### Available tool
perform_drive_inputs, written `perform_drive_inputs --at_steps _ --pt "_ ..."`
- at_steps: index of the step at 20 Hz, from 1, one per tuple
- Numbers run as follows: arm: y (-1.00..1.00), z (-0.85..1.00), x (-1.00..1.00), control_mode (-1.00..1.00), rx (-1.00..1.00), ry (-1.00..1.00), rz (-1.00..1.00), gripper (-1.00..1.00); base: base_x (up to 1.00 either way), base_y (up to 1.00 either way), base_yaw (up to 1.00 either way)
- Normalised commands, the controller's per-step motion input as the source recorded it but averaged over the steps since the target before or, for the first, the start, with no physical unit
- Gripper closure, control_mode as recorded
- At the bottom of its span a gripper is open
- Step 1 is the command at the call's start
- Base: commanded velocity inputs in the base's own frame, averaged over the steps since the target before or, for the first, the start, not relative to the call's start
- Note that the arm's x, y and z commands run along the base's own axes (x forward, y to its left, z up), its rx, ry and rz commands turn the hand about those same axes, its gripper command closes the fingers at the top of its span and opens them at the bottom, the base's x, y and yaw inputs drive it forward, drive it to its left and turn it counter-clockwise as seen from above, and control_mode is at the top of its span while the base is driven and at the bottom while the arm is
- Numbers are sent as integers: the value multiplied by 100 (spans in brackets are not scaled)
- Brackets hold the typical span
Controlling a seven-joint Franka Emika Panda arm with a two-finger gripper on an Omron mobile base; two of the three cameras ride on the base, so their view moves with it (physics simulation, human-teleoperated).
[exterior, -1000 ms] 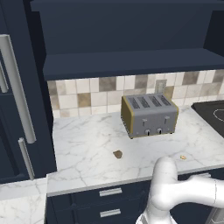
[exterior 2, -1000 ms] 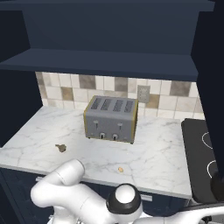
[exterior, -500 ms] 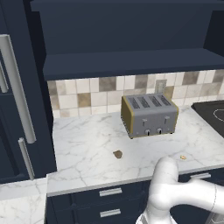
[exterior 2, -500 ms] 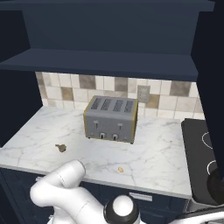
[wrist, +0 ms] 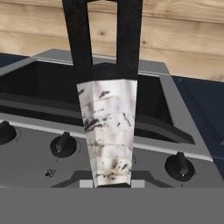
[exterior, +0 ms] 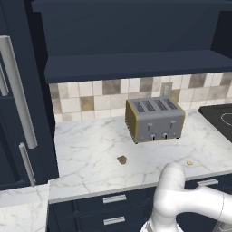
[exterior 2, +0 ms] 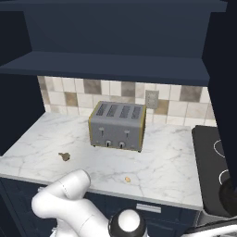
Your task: Pick the pan from the cabinet and place it on the stove. Then turn on the stove burner for the pan.
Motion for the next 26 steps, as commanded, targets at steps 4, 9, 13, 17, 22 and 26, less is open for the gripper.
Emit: perform_drive_inputs --at_steps 4,9,13,17,22,26 --pt "-1 0 5 -100 0 0 0 100 0 0 0" --pt "0 0 9 -100 0 1 0 100 0 0 0" --pt "0 0 9 -100 0 0 0 100 0 0 0" --pt "0 0 9 -100 0 0 0 100 0 0 0" --pt "0 0 13 -100 0 0 0 100 0 0 0" --pt "0 0 13 -100 0 0 0 100 0 0 0"
